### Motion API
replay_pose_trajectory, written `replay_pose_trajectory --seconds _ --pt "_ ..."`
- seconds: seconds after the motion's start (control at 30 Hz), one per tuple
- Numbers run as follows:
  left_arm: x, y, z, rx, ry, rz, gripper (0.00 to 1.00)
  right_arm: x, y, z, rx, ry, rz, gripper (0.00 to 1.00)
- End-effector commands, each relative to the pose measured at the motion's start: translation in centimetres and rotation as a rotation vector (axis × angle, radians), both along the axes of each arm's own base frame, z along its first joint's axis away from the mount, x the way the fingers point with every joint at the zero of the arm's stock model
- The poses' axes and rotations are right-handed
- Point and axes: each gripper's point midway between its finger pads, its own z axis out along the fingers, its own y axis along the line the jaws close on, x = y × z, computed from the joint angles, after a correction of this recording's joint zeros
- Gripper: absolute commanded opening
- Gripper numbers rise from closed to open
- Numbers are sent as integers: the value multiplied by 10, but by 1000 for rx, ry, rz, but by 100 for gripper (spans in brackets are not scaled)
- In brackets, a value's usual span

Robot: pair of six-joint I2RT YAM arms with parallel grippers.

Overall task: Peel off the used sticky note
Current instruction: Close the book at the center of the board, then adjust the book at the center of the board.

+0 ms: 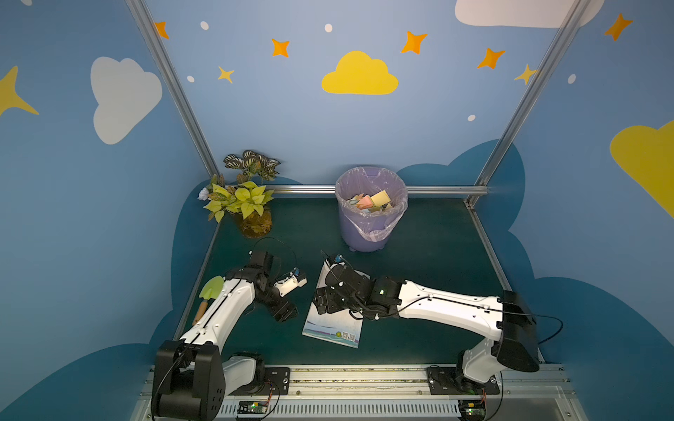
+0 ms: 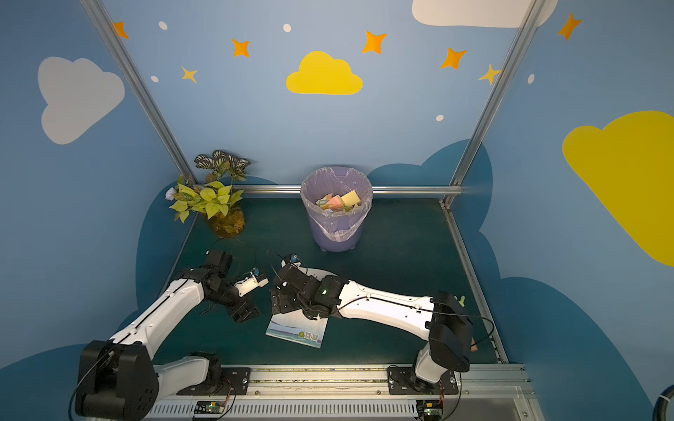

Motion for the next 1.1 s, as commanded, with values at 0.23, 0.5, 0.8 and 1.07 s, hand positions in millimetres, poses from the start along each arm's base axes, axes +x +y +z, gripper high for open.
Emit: replay_pose_trajectory --seconds 0.23,0.5,0.8,1.07 --pt "4 -23 -8 45 17 -55 83 27 -102 -57 66 56 -318 90" --pt "16 -37 -42 192 99 -104 74 16 -137 -103 191 109 -424 86" --pt "11 -35 -71 255 137 -147 70 19 -119 -124 304 170 -452 83" --pt "10 -31 -78 288 150 -155 67 25 -95 -133 447 231 -438 78"
